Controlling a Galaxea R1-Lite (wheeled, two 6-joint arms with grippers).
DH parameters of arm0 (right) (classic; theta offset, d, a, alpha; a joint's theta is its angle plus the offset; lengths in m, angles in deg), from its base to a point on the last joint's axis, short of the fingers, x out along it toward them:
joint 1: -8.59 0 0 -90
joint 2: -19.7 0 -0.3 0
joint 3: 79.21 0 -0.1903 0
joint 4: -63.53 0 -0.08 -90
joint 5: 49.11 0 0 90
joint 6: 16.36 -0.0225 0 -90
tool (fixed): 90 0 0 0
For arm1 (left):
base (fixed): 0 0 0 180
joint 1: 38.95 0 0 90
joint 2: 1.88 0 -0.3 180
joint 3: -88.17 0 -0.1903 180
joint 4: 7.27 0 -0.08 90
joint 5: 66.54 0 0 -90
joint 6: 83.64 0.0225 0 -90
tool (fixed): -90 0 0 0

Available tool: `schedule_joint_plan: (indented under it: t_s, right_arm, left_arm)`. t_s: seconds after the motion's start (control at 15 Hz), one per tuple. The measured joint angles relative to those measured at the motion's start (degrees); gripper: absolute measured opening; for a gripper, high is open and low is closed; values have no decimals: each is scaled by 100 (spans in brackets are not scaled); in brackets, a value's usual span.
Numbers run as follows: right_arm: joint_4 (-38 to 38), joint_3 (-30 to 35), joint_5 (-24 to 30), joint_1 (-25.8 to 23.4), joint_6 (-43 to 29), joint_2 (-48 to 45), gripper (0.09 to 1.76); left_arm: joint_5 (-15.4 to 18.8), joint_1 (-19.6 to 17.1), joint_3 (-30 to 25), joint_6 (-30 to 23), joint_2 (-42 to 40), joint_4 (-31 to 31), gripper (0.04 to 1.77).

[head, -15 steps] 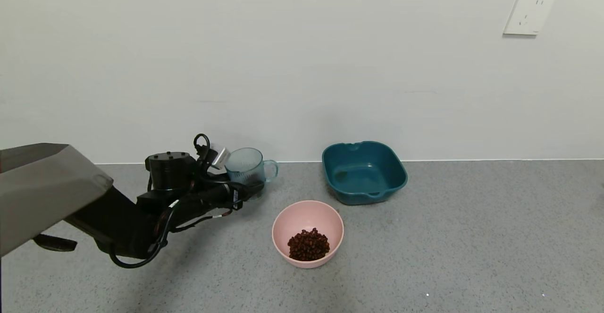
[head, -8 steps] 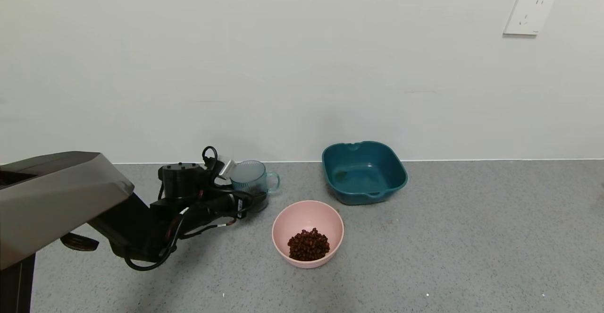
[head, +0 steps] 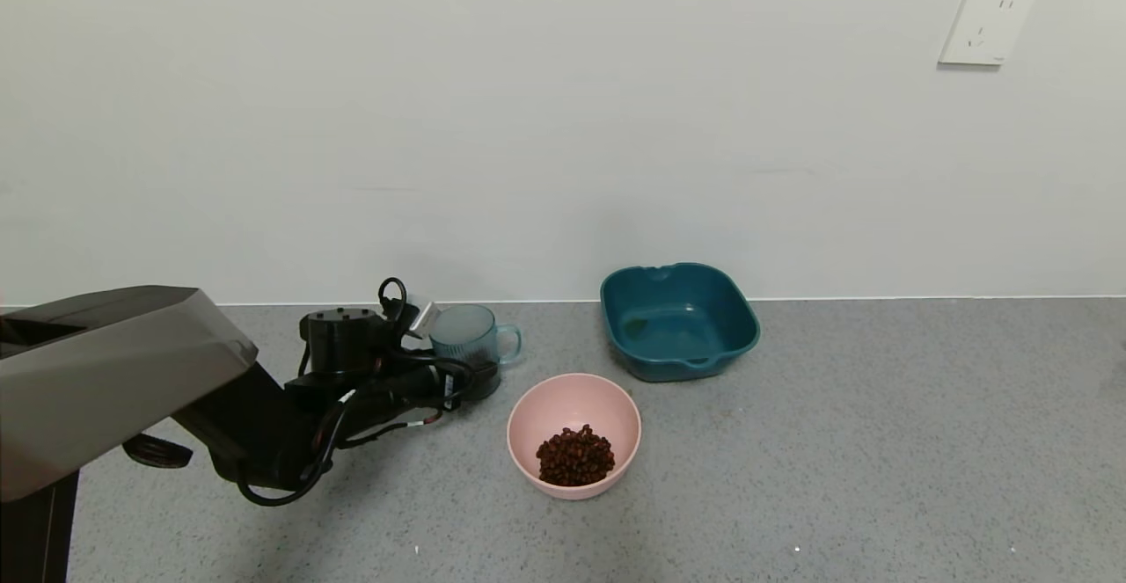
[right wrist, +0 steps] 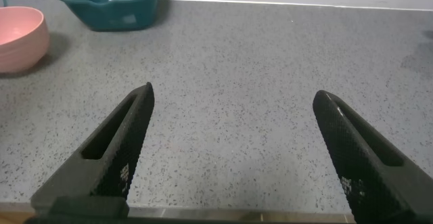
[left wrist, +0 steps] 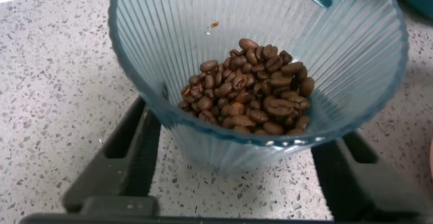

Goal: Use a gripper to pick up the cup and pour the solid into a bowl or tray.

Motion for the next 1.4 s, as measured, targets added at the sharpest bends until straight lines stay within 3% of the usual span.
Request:
schedule_joint_plan:
  t_s: [0.53, 0.73, 1.2, 1.4]
  right_arm:
    - [0, 0, 0, 0, 0, 0, 171]
    - [0, 0, 0, 0, 1, 0, 171]
    - [0, 0, 0, 0, 0, 0, 171]
    - [0, 0, 0, -2, 0, 0, 171]
  left_arm:
    - [-22, 6, -55, -112, -107, 30, 159]
    - [-57, 9, -150, -140, -378, 408, 163]
    - [-184, -49, -177, -149, -2057, 2384, 168]
    - [-549, -71, 149, -140, -3065, 3901, 169]
